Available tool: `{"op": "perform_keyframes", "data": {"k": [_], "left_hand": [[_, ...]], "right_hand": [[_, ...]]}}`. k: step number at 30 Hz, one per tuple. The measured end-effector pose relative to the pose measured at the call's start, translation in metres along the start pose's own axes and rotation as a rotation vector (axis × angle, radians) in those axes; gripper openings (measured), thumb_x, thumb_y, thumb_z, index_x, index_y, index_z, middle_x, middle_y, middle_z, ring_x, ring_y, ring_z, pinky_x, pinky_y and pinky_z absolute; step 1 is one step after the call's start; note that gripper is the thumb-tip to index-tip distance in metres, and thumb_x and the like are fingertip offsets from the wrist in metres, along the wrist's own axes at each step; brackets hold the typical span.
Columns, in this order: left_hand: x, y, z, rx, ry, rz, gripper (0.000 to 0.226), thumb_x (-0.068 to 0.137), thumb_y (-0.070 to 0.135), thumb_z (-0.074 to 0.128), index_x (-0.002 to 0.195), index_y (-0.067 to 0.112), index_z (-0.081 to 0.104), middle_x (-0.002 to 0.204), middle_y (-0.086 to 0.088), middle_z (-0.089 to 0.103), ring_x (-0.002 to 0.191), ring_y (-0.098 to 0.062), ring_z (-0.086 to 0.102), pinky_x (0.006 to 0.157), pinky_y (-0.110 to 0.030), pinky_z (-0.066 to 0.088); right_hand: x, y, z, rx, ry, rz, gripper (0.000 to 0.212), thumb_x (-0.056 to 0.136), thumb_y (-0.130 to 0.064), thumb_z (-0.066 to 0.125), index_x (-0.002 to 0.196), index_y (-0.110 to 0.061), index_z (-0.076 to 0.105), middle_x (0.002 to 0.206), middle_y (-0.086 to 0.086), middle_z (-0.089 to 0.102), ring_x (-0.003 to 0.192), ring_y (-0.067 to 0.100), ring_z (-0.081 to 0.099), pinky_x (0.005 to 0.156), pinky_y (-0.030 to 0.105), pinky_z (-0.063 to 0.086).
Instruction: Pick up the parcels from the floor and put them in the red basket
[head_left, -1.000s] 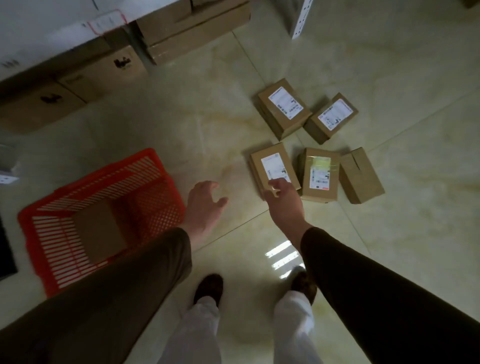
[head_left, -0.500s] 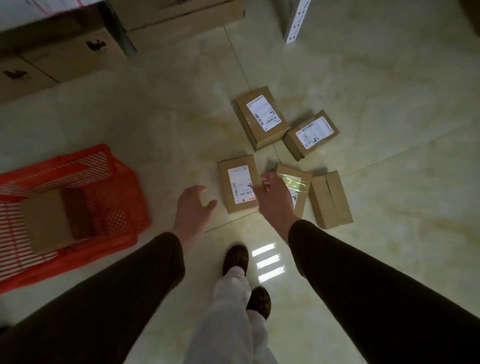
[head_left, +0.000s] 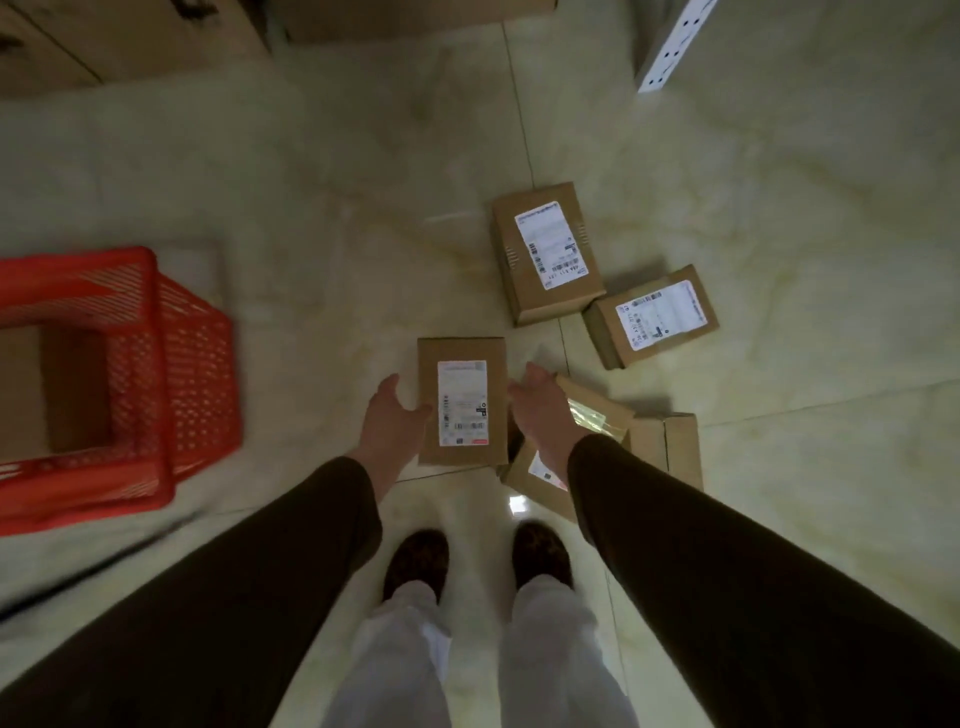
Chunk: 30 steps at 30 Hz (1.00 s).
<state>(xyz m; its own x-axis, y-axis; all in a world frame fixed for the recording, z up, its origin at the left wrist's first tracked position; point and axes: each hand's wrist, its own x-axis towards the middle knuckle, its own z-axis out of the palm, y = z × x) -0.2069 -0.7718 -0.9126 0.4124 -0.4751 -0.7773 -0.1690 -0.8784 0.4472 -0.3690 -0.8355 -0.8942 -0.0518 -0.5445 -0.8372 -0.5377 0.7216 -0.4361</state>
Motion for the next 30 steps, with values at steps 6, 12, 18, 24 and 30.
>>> {"op": "perform_keyframes", "data": {"k": [6,12,18,24,30], "left_hand": [[0.035,-0.018,0.033,-0.043,0.017,-0.074,0.076,0.098,0.023,0.061,0.159,0.015,0.018,0.16,-0.012,0.032,0.14,-0.033,0.042,0.108,-0.04,0.039],[0.043,-0.03,0.051,-0.211,-0.09,-0.111,0.054,0.099,0.016,0.056,0.148,0.018,0.034,0.132,-0.004,0.06,0.12,-0.032,0.06,0.101,-0.049,0.049],[0.012,-0.011,0.029,-0.388,-0.056,-0.112,0.059,0.101,0.012,0.053,0.151,0.023,0.024,0.131,-0.008,0.061,0.115,-0.031,0.063,0.097,-0.05,0.052],[-0.029,0.011,-0.019,-0.436,0.085,-0.008,0.048,0.096,0.026,0.053,0.136,0.043,0.031,0.128,-0.002,0.064,0.105,-0.028,0.068,0.088,-0.051,0.058],[-0.076,0.015,-0.085,-0.513,0.2,0.084,0.049,0.098,0.024,0.056,0.139,0.044,0.036,0.132,0.0,0.06,0.107,-0.026,0.067,0.082,-0.047,0.061]], "right_hand": [[0.051,0.022,0.009,-0.111,-0.121,0.042,0.044,0.108,-0.023,0.046,0.15,-0.011,0.041,0.145,0.011,0.055,0.123,0.028,0.056,0.089,0.031,0.041],[0.069,0.039,0.026,-0.079,-0.256,0.128,0.024,0.107,-0.025,0.05,0.127,-0.015,0.058,0.128,0.008,0.068,0.117,0.027,0.064,0.099,0.04,0.052],[0.042,0.012,0.017,-0.056,-0.198,-0.006,0.037,0.108,-0.021,0.045,0.145,-0.017,0.05,0.13,0.004,0.067,0.104,0.017,0.066,0.066,0.019,0.048],[-0.009,-0.031,0.011,-0.052,-0.08,-0.178,0.033,0.107,-0.019,0.047,0.139,-0.024,0.055,0.112,-0.009,0.061,0.086,0.0,0.059,0.053,0.008,0.044],[-0.072,-0.067,0.043,-0.025,-0.056,-0.307,0.039,0.103,-0.029,0.053,0.142,-0.031,0.057,0.133,0.004,0.061,0.111,0.019,0.067,0.081,0.027,0.06]]}}
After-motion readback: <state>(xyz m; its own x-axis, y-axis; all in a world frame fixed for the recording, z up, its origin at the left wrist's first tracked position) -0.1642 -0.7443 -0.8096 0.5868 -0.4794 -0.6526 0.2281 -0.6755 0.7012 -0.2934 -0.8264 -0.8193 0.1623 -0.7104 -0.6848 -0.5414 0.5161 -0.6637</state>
